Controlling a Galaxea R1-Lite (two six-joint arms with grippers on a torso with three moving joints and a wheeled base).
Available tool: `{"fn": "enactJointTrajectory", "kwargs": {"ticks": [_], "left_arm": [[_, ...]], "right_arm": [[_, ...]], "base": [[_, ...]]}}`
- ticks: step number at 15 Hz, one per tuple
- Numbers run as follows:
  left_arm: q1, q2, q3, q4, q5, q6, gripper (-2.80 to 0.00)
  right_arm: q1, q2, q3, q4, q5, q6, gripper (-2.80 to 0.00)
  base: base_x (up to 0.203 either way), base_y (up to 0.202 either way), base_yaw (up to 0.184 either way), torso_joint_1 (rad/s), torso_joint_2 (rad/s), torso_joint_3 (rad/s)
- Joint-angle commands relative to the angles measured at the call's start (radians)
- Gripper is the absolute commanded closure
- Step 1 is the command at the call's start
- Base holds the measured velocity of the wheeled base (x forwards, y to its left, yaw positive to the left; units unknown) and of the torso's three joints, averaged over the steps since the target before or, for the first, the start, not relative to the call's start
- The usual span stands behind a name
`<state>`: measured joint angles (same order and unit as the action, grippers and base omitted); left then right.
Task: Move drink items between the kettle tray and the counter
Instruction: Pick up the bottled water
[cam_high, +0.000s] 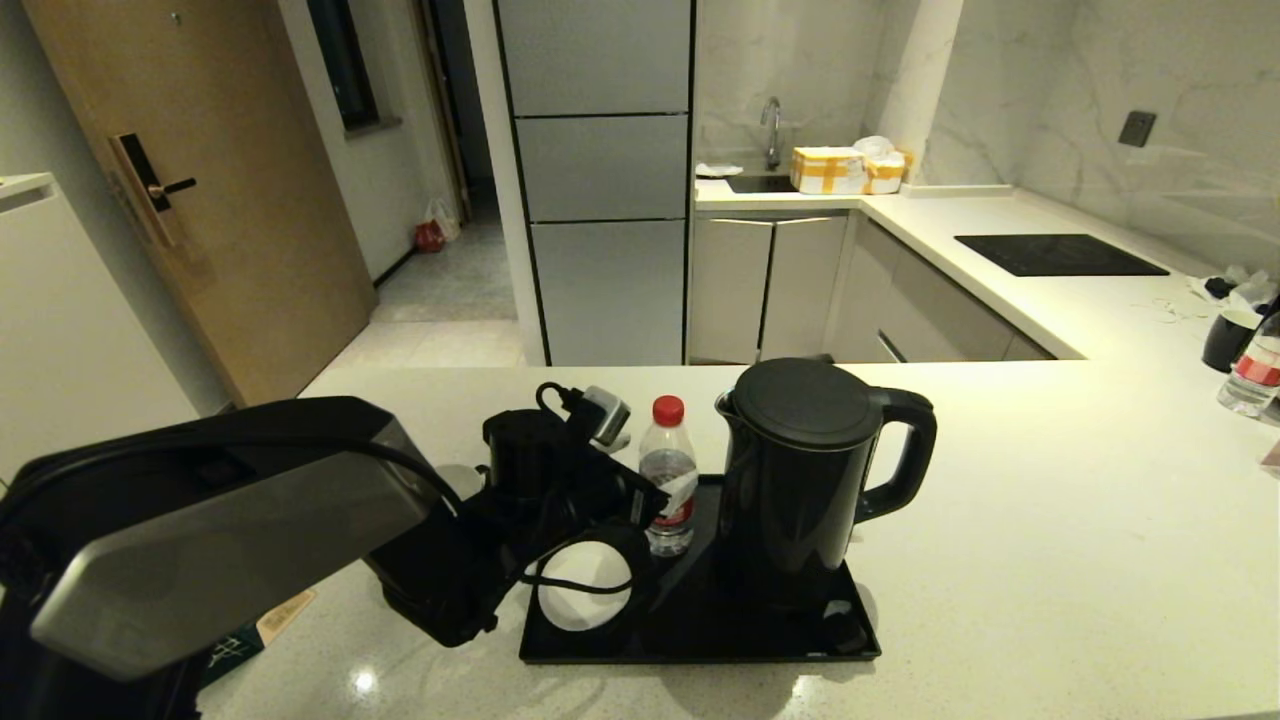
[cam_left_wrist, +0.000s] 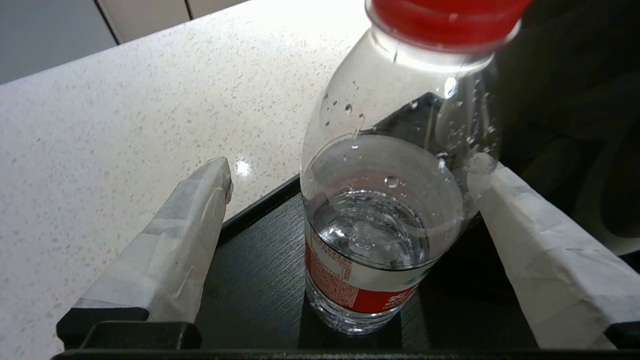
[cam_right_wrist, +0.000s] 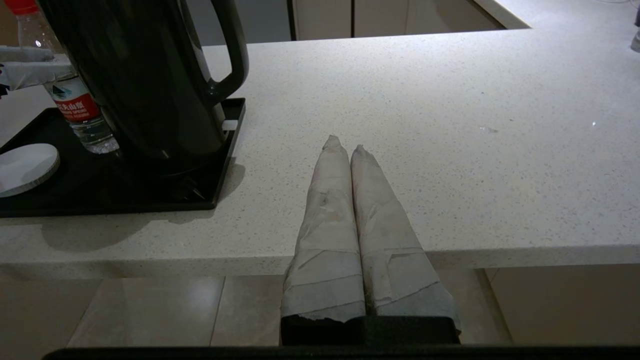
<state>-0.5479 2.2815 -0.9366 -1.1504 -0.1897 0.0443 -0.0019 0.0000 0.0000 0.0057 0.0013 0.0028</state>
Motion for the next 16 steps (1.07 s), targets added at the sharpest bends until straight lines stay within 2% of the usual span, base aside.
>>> {"fn": "enactJointTrajectory", "kwargs": {"ticks": [1, 12, 14, 16], "left_arm": [[-0.005, -0.005, -0.014, 0.025, 0.014, -0.003, -2.80], [-0.012, 0.012, -0.044, 0.040, 0.032, -0.003, -2.80], [-0.014, 0.018, -0.050, 0.037, 0.032, -0.004, 0.00], [-0.023, 0.018, -0.048, 0.026, 0.032, -0.006, 0.00]], "right_arm": [[0.000, 0.002, 0.001, 0.000, 0.000, 0.000, 0.00], [0.000, 0.002, 0.002, 0.000, 0.000, 0.000, 0.00], [0.000, 0.002, 0.000, 0.000, 0.000, 0.000, 0.00], [0.000, 0.002, 0.000, 0.000, 0.000, 0.000, 0.00]], "base": [[0.000, 0.000, 0.000, 0.000, 0.00, 0.000], [0.000, 0.000, 0.000, 0.000, 0.00, 0.000], [0.000, 0.000, 0.000, 0.000, 0.00, 0.000], [0.000, 0.000, 0.000, 0.000, 0.00, 0.000]]}}
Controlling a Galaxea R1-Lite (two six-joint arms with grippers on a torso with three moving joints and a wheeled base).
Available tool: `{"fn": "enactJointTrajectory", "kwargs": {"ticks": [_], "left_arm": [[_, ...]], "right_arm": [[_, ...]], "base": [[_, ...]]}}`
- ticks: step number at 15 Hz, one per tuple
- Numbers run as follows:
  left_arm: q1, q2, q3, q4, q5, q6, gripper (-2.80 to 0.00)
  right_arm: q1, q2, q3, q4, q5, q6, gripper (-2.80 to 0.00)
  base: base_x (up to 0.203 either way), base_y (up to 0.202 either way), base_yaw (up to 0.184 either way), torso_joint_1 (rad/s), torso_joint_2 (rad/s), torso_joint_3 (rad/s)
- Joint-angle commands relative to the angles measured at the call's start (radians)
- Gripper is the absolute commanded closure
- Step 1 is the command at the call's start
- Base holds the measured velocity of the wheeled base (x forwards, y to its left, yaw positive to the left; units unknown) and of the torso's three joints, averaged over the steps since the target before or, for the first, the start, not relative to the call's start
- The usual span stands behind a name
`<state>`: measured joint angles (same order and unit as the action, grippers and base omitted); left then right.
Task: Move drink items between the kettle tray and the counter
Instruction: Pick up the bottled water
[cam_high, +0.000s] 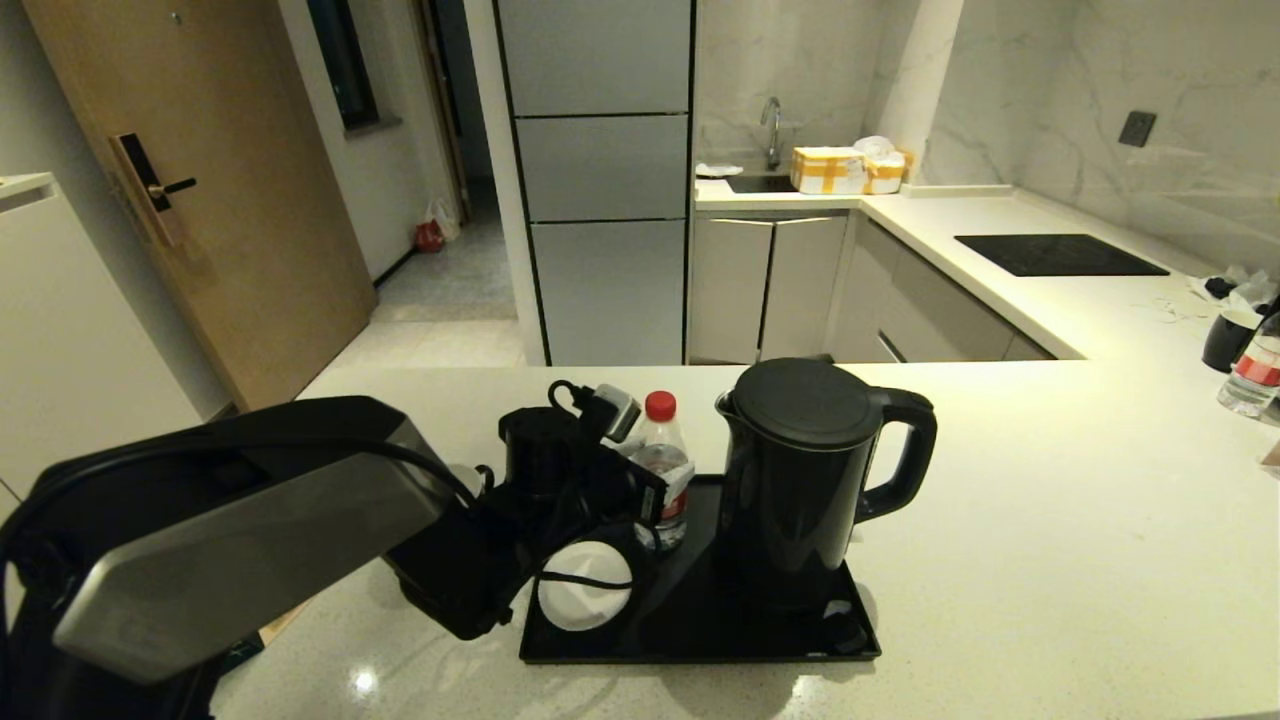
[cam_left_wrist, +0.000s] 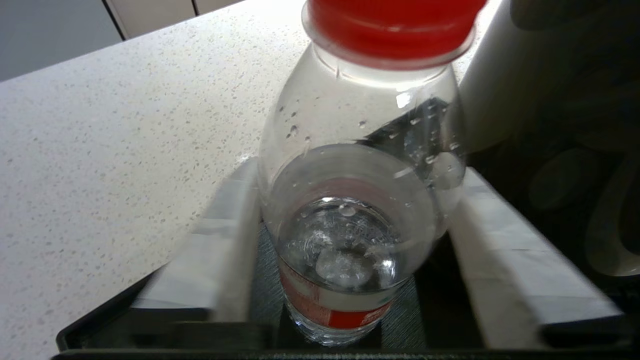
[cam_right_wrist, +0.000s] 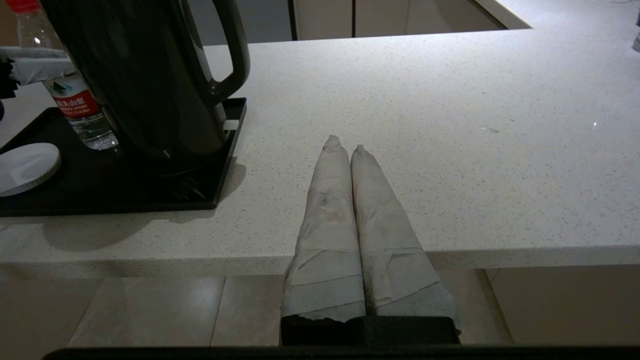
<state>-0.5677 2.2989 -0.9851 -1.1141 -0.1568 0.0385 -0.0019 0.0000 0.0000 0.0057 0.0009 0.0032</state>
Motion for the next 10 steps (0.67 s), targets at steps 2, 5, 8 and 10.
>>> {"fn": "enactJointTrajectory", "kwargs": {"ticks": [2, 5, 8, 10], "left_arm": [[-0.008, -0.006, 0.004, -0.007, -0.001, -0.002, 0.00], [-0.015, -0.041, 0.019, -0.007, 0.006, -0.020, 0.00], [-0.017, -0.120, 0.040, -0.001, 0.055, -0.043, 0.00], [-0.017, -0.227, 0.078, 0.039, 0.069, -0.055, 0.00]], "right_arm": [[0.000, 0.002, 0.000, 0.000, 0.001, 0.000, 0.00], [0.000, 0.002, 0.000, 0.000, 0.001, 0.000, 0.00], [0.000, 0.001, 0.000, 0.000, 0.001, 0.000, 0.00], [0.000, 0.000, 0.000, 0.000, 0.001, 0.000, 0.00]], "base": [[0.000, 0.000, 0.000, 0.000, 0.00, 0.000], [0.000, 0.000, 0.000, 0.000, 0.00, 0.000], [0.000, 0.000, 0.000, 0.000, 0.00, 0.000], [0.000, 0.000, 0.000, 0.000, 0.00, 0.000]]}}
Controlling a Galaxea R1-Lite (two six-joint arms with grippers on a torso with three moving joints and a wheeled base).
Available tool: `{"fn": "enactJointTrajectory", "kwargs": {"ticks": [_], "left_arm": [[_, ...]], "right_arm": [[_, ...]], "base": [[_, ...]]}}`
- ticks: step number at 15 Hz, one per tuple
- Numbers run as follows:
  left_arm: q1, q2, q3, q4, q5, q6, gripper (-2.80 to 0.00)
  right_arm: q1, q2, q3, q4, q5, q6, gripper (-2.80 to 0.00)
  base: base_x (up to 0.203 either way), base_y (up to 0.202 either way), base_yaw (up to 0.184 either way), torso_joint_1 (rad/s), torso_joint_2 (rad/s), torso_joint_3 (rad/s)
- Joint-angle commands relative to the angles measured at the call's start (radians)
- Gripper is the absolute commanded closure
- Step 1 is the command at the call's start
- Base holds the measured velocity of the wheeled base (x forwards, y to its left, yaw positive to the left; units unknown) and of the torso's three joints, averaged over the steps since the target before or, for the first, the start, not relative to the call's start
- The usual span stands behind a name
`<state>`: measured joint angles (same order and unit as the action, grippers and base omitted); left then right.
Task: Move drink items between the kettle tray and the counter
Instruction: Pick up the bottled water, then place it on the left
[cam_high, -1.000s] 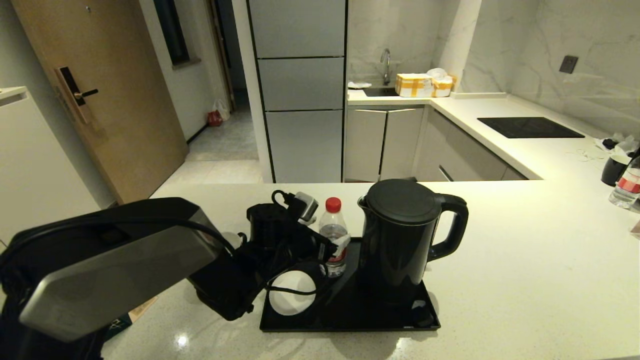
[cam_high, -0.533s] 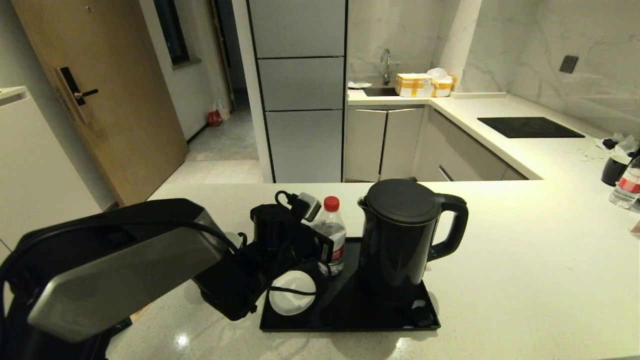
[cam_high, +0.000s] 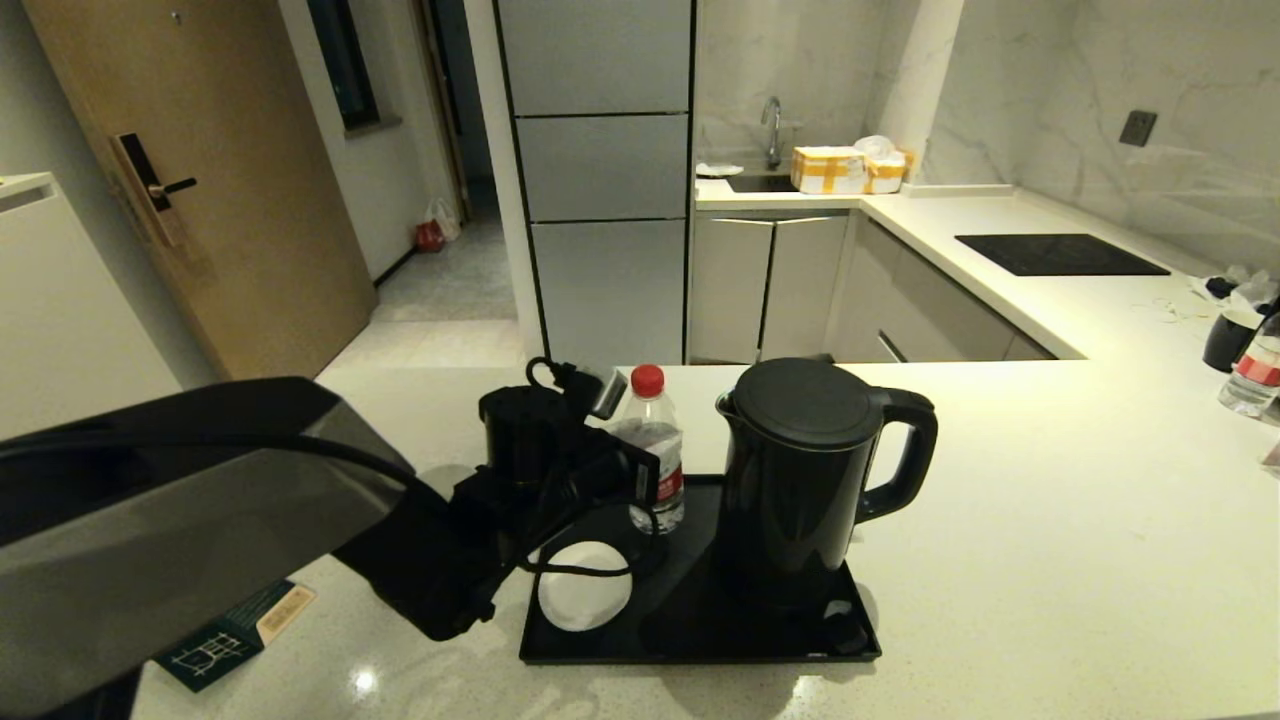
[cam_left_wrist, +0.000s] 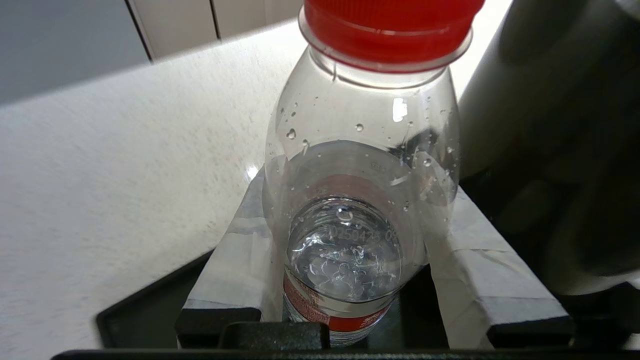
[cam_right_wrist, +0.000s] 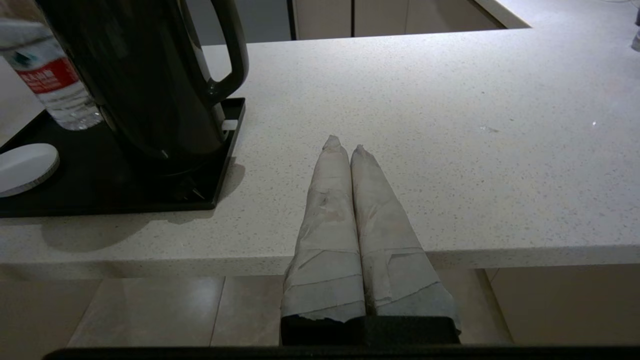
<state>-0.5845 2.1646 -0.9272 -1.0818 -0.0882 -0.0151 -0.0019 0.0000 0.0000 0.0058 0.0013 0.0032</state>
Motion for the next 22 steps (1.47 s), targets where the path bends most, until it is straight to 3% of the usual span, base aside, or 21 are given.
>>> {"fn": "enactJointTrajectory", "kwargs": {"ticks": [1, 6, 9, 12, 16, 18, 22], "left_arm": [[0.002, -0.126, 0.049, 0.035, 0.004, -0.007, 0.00], [0.102, -0.428, 0.332, 0.086, 0.051, -0.017, 0.00], [0.252, -0.543, 0.507, 0.087, 0.086, -0.021, 0.00], [0.267, -0.570, 0.652, 0.055, 0.101, -0.013, 0.00], [0.255, -0.554, 0.808, -0.113, 0.103, 0.062, 0.00], [0.249, -0.556, 0.849, -0.196, 0.093, 0.057, 0.00], [0.434, -0.567, 0.893, -0.218, 0.100, -0.005, 0.00]], "right_arm": [[0.000, 0.001, 0.001, 0.000, 0.000, 0.000, 0.00], [0.000, 0.001, 0.000, 0.000, 0.000, 0.000, 0.00], [0.000, 0.002, 0.000, 0.000, 0.000, 0.000, 0.00], [-0.001, 0.002, 0.000, 0.000, 0.000, 0.000, 0.00], [0.000, 0.002, 0.000, 0.000, 0.000, 0.000, 0.00], [-0.001, 0.002, 0.000, 0.000, 0.000, 0.000, 0.00], [0.000, 0.002, 0.000, 0.000, 0.000, 0.000, 0.00]], "base": [[0.000, 0.000, 0.000, 0.000, 0.00, 0.000], [0.000, 0.000, 0.000, 0.000, 0.00, 0.000], [0.000, 0.000, 0.000, 0.000, 0.00, 0.000], [0.000, 0.000, 0.000, 0.000, 0.00, 0.000], [0.000, 0.000, 0.000, 0.000, 0.00, 0.000], [0.000, 0.000, 0.000, 0.000, 0.00, 0.000], [0.000, 0.000, 0.000, 0.000, 0.00, 0.000]]}}
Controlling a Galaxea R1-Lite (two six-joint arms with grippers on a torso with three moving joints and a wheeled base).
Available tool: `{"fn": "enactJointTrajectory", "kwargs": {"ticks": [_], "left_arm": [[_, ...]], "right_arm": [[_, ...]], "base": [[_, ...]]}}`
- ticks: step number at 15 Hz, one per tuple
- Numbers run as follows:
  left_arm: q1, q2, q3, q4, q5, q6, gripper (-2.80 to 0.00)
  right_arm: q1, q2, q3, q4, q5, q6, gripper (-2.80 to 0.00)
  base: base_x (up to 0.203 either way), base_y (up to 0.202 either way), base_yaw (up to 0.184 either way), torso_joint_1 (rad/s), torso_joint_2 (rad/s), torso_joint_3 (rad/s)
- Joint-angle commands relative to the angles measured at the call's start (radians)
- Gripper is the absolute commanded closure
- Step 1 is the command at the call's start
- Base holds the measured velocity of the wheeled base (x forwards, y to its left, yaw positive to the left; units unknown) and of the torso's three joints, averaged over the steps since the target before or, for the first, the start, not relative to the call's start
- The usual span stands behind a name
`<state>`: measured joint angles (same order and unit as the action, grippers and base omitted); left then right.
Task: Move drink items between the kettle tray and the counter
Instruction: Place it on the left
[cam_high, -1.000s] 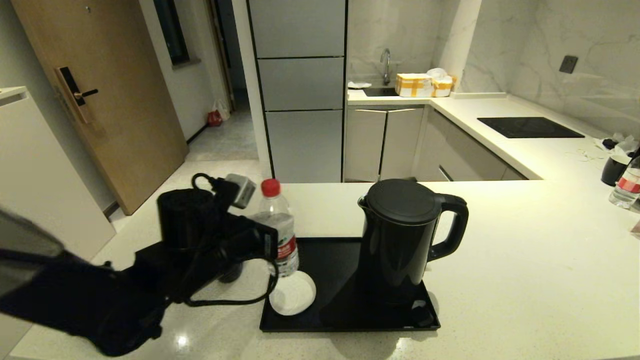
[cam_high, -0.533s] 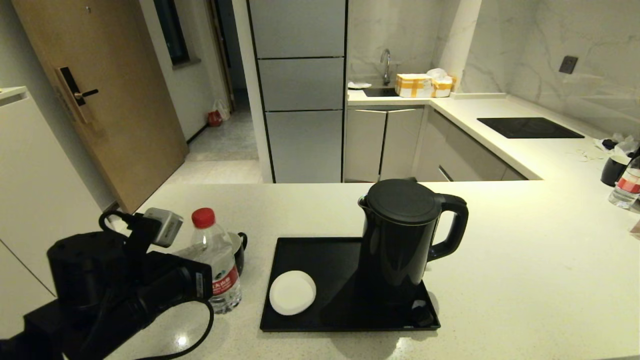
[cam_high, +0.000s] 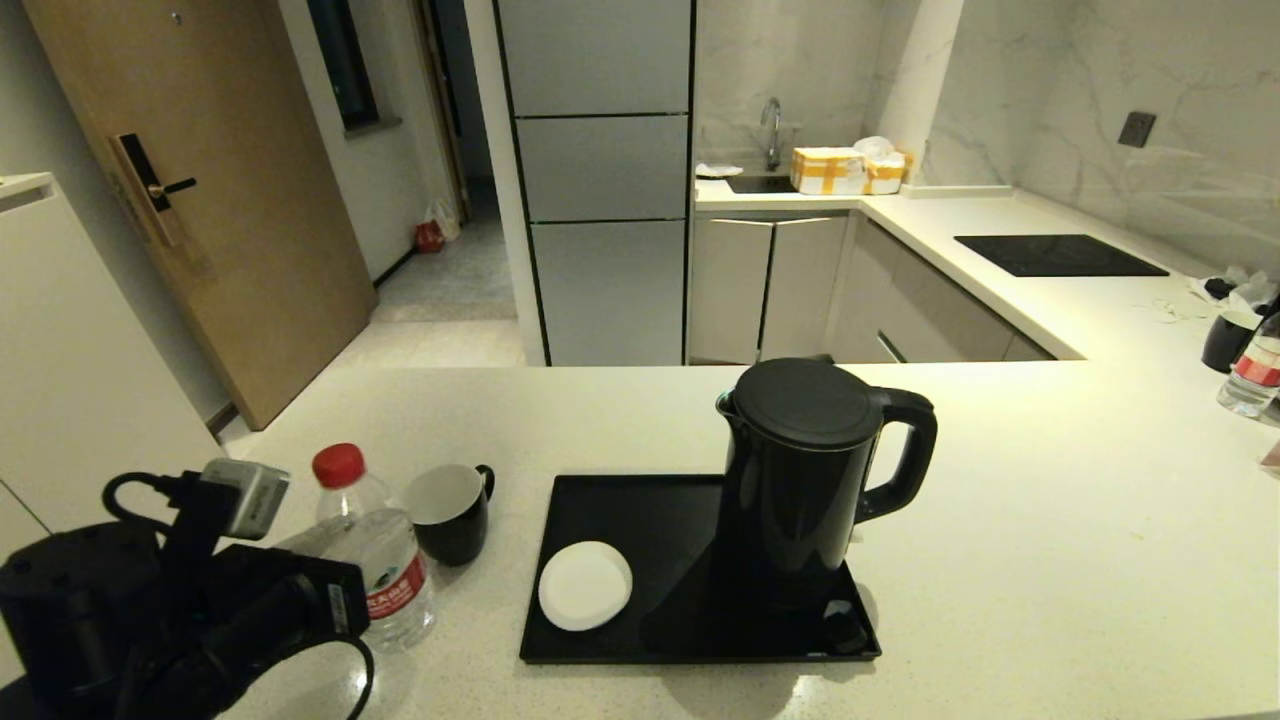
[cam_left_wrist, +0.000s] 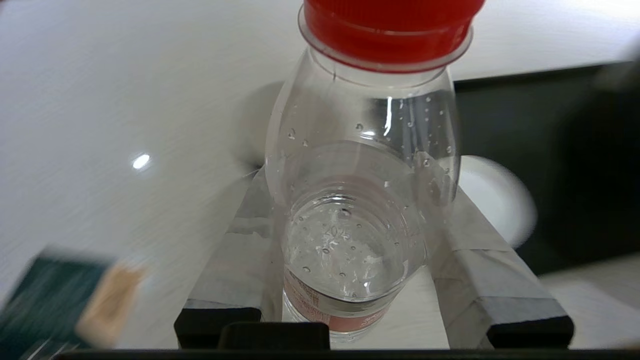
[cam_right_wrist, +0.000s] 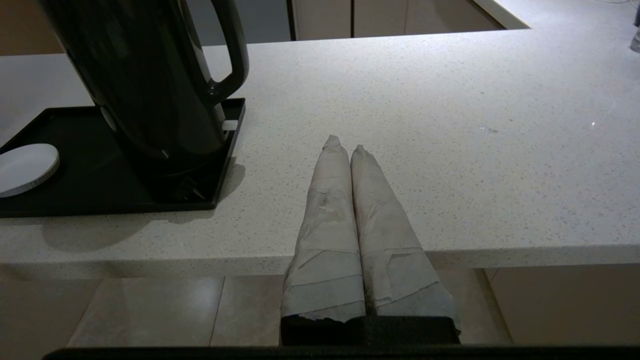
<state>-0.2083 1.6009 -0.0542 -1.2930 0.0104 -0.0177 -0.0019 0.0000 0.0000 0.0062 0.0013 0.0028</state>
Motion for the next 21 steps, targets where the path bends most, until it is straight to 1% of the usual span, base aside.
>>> {"fn": "enactJointTrajectory", "kwargs": {"ticks": [1, 3, 5, 6, 8, 9, 11, 13, 14, 21], "left_arm": [[0.100, -0.004, 0.038, -0.008, 0.006, -0.005, 0.00], [0.190, 0.008, 0.042, -0.009, 0.015, -0.010, 0.00], [0.285, 0.061, 0.027, -0.030, 0.027, -0.013, 0.00], [0.320, 0.098, 0.023, -0.065, 0.029, -0.014, 0.00], [0.388, 0.206, 0.010, -0.172, 0.034, -0.009, 0.00], [0.424, 0.256, -0.004, -0.203, 0.041, -0.006, 0.00], [0.507, 0.330, -0.082, -0.232, 0.063, -0.007, 0.00], [0.554, 0.367, -0.119, -0.237, 0.066, 0.000, 0.00], [0.571, 0.384, -0.120, -0.237, 0.066, 0.007, 0.00], [0.572, 0.438, -0.087, -0.237, 0.056, 0.010, 0.00]], "right_arm": [[0.000, 0.000, 0.000, 0.000, 0.000, 0.000, 0.00], [0.000, 0.000, 0.000, 0.000, 0.000, 0.000, 0.00], [0.000, 0.000, 0.000, 0.000, 0.000, 0.000, 0.00], [-0.001, 0.002, 0.002, 0.000, 0.000, 0.000, 0.00], [-0.001, 0.001, 0.002, 0.000, 0.000, 0.000, 0.00], [0.000, 0.000, 0.001, 0.000, 0.000, 0.000, 0.00], [0.000, 0.000, 0.000, 0.000, 0.000, 0.000, 0.00], [0.000, 0.001, 0.001, 0.000, 0.000, 0.000, 0.00], [0.000, 0.002, 0.000, 0.000, 0.000, 0.000, 0.00], [0.000, 0.002, 0.002, 0.000, 0.000, 0.000, 0.00]], "base": [[0.000, 0.000, 0.000, 0.000, 0.00, 0.000], [0.000, 0.000, 0.000, 0.000, 0.00, 0.000], [0.000, 0.000, 0.000, 0.000, 0.00, 0.000], [0.000, 0.000, 0.000, 0.000, 0.00, 0.000], [0.000, 0.000, 0.000, 0.000, 0.00, 0.000], [0.000, 0.000, 0.000, 0.000, 0.00, 0.000], [0.000, 0.000, 0.000, 0.000, 0.00, 0.000], [0.000, 0.000, 0.000, 0.000, 0.00, 0.000], [0.000, 0.000, 0.000, 0.000, 0.00, 0.000], [0.000, 0.000, 0.000, 0.000, 0.00, 0.000]]}}
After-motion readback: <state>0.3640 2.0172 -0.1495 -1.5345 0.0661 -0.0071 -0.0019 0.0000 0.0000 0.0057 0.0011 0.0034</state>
